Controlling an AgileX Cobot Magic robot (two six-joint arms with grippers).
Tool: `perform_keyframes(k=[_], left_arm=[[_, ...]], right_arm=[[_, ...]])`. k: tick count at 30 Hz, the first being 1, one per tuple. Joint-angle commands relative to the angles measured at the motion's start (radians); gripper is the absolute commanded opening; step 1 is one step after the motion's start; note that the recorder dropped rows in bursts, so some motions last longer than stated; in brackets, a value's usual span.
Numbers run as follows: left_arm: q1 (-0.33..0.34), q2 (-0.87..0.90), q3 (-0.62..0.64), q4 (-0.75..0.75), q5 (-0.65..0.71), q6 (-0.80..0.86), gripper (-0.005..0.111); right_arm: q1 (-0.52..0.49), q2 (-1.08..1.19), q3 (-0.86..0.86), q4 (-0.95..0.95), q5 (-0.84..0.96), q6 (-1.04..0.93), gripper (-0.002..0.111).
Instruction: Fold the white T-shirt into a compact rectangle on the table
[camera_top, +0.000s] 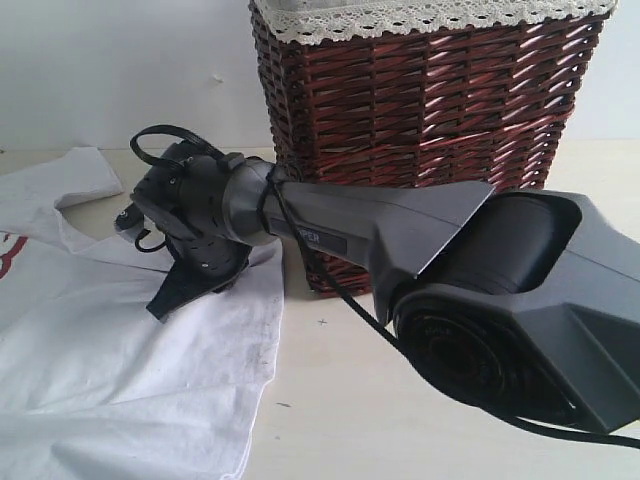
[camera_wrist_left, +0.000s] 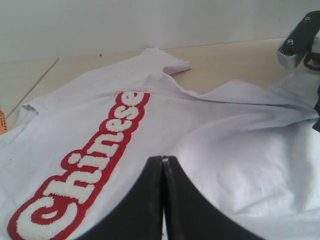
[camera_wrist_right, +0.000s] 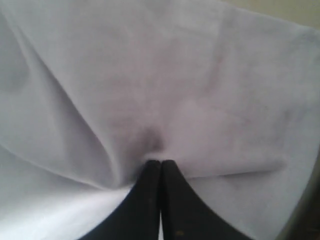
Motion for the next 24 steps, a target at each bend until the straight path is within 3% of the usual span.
perform_keyframes(k=[1,10,17,24], left_arm=[[-0.006,-0.005,0.0,0.002,-0.009,-0.007,0.0],[-0.006,-0.005,0.0,0.002,-0.009,-0.007,0.0],[-0.006,-0.005,0.0,0.002,-0.009,-0.007,0.0],[-0.006,-0.005,0.0,0.002,-0.009,-0.007,0.0]], right_arm=[[-0.012,0.012,-0.003,-0.099,0.019,0.078,0.0],[-0.022,0.008,-0.073,-0.06,0.06,0.084,0.0],[0.042,-0.084,-0.125,0.208,0.136,-0.221,0.0],[0.118,-0.146,-0.086,0.323,0.219,-0.318,0.0]])
